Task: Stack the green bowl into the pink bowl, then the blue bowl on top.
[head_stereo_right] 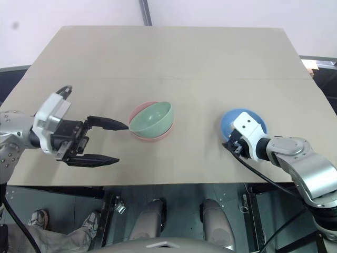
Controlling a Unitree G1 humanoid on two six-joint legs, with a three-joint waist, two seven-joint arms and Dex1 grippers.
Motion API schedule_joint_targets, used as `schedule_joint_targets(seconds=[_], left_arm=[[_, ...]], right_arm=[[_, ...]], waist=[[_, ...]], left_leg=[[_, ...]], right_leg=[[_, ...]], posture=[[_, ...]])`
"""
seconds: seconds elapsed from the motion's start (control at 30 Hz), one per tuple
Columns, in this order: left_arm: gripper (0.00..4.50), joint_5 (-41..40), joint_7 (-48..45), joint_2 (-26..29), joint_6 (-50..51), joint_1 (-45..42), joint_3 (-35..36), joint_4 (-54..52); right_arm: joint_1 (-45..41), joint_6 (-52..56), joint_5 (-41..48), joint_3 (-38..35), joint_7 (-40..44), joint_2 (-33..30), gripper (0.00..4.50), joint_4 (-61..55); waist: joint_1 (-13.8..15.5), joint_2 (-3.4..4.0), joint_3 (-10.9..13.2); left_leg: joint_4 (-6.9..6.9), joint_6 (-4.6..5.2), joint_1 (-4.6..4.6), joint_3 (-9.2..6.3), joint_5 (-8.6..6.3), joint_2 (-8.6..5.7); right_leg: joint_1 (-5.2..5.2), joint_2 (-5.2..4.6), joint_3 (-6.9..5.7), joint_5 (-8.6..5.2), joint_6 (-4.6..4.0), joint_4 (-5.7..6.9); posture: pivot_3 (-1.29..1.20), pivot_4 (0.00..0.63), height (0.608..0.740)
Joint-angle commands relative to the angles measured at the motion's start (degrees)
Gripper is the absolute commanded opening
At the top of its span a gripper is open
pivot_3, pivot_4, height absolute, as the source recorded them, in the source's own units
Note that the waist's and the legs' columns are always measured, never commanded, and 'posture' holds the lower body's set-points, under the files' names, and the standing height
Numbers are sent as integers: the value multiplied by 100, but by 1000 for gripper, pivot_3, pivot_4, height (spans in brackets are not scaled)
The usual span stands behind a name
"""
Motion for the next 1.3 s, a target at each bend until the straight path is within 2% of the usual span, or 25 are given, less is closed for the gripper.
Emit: schedule_joint_targets(seconds=[0.03,0.13,0.27,0.43,0.53,0.8,1.13,1.3], left_arm=[[4500,12,167,-103,-97,-35,86,-72],[4500,90,426,-250,-180,38,208,-51],[4500,284,665,-364,-382,288,444,222],[4500,498,803,-479,-671,751,591,334],[4500,577,843,-472,-788,1111,806,327],[4500,395,1046,-479,-651,1750,1370,-108],[4500,346,1287,-516,-620,1918,1493,-248],[4500,255,1488,-641,-534,2024,1550,-409]], right_arm=[[-110,-1051,-211,47,286,-120,31,-24],[-236,-1545,-40,-64,477,88,31,-136],[-1271,-1806,426,82,727,702,31,-117],[-2486,-2118,390,896,1030,1529,31,502],[-2897,-2446,185,1463,1304,1953,31,987],[-2912,-3328,-584,2201,1609,2285,31,1941],[-3079,-3335,-530,2304,2109,2481,31,1965],[-3088,-3861,-922,2554,2264,2684,2064,2690]], waist=[[-9,0,0],[-6,0,0],[-73,3,2],[-115,0,0],[-128,1,1],[-68,0,0],[-96,1,1],[-119,0,0]], left_leg=[[0,0,0,0,0,0],[-2,0,0,0,0,1],[0,0,4,2,0,3],[-1,-1,8,-1,0,7],[-4,-1,3,-1,0,7],[-7,-1,-1,-4,0,4],[-7,-1,4,-4,0,5],[-7,-1,7,-4,0,6]], right_leg=[[0,0,0,0,0,-1],[0,1,0,0,0,0],[0,1,2,2,0,3],[1,4,-3,2,-2,8],[0,3,-3,2,-3,4],[-2,-2,-9,3,-4,3],[-2,0,-10,3,-4,8],[-1,0,-10,3,-4,9]], posture=[[0,150,740],[0,150,740],[0,150,740],[0,150,740],[0,150,740],[0,150,740],[0,150,740],[0,150,740]])
